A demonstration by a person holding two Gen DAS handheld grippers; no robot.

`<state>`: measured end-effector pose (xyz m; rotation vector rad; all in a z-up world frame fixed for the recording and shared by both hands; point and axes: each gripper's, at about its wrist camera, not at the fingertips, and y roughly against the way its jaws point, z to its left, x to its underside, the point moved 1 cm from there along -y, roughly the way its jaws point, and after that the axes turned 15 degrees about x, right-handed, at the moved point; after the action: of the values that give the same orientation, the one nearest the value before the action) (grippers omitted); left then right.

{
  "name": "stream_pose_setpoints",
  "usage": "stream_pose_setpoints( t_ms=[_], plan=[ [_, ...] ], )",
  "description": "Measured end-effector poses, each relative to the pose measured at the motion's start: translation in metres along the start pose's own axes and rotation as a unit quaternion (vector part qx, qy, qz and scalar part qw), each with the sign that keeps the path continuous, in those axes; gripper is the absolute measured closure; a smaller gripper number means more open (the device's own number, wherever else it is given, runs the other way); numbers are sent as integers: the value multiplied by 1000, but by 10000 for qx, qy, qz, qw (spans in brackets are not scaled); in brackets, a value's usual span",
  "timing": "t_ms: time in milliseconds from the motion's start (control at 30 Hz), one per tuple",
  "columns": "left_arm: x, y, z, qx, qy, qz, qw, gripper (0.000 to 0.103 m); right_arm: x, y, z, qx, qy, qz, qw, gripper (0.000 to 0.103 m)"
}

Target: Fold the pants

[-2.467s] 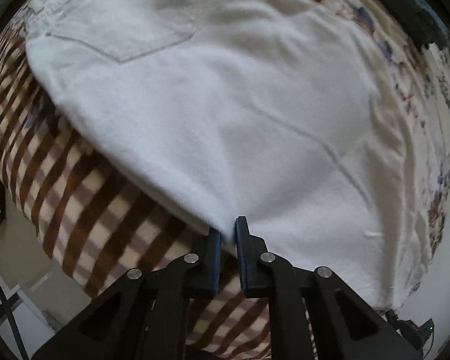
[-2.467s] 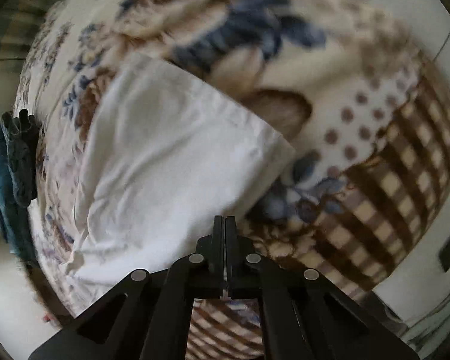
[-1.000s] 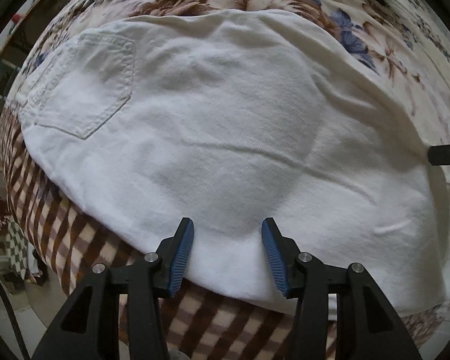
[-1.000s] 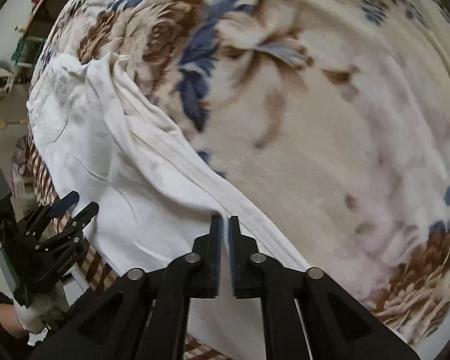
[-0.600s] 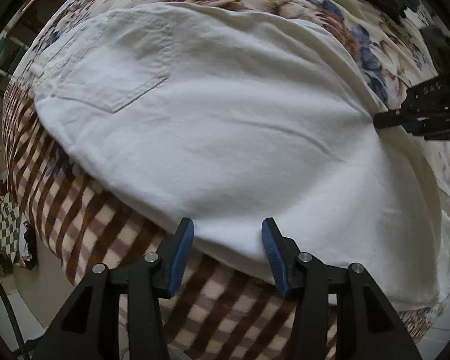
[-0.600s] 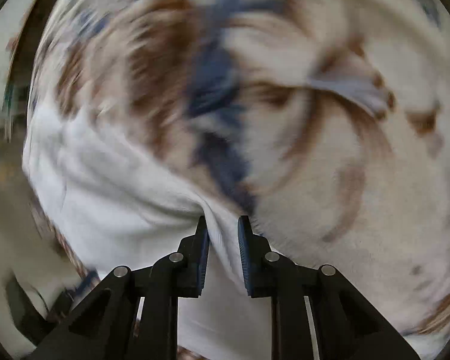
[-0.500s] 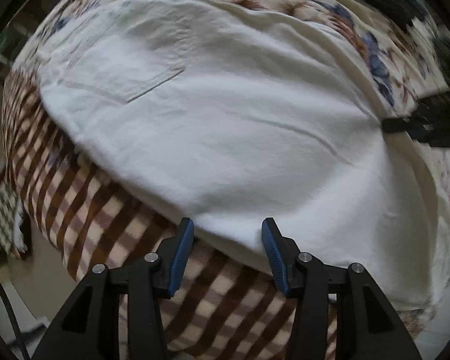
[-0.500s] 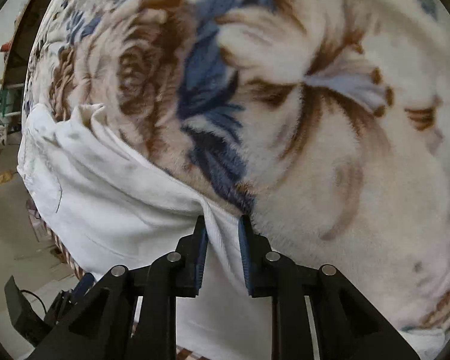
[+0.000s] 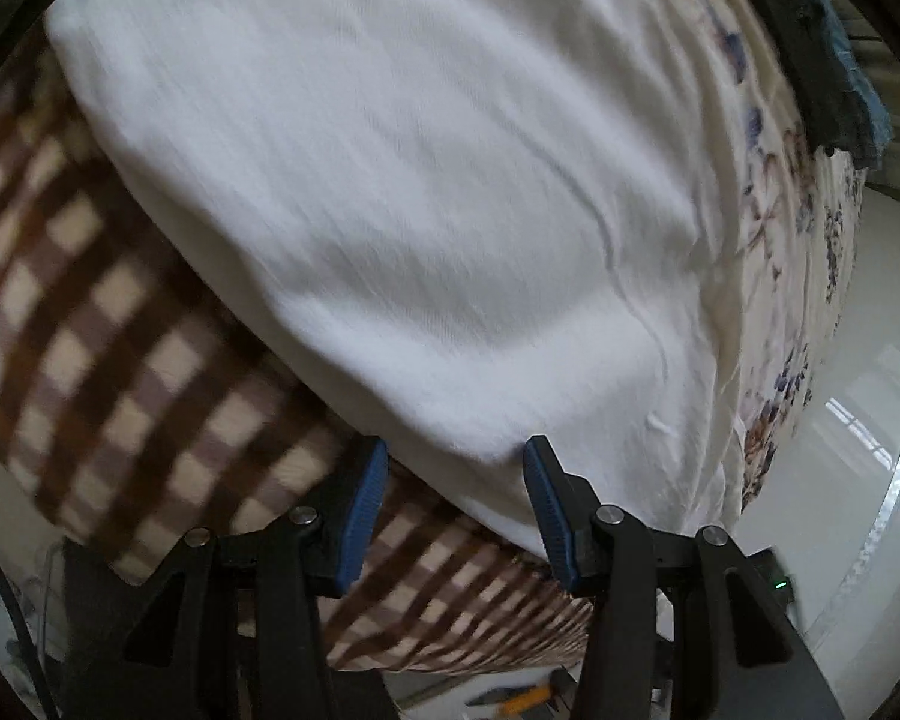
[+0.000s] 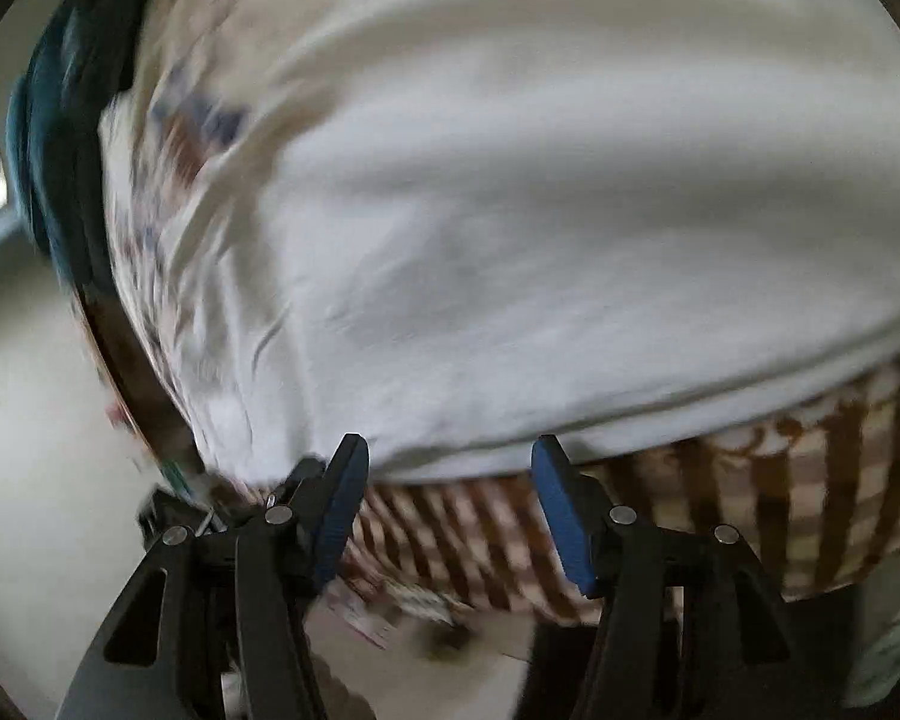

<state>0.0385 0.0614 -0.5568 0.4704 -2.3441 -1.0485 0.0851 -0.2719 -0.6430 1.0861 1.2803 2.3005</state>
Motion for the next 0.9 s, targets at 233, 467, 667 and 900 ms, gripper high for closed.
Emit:
stream_pose_setpoints(
  t_ms=[233, 467, 667, 900],
  plan=[
    [-3, -27, 2, 28, 259, 218, 9994, 58, -7, -15, -19, -409, -645, -458, 9960, 45],
    [-3, -27, 5, 210, 497, 259, 9982, 58, -13, 26, -38, -636, -841, -1038, 9890, 94],
    [0, -27, -1, 586, 666, 186, 9959, 58, 10, 52, -27, -785, -600, -1233, 9874, 94],
    [2, -22, 2, 772, 783, -140, 9938, 62, 20, 63, -32, -824, -509, -1166, 9884, 94]
  ],
)
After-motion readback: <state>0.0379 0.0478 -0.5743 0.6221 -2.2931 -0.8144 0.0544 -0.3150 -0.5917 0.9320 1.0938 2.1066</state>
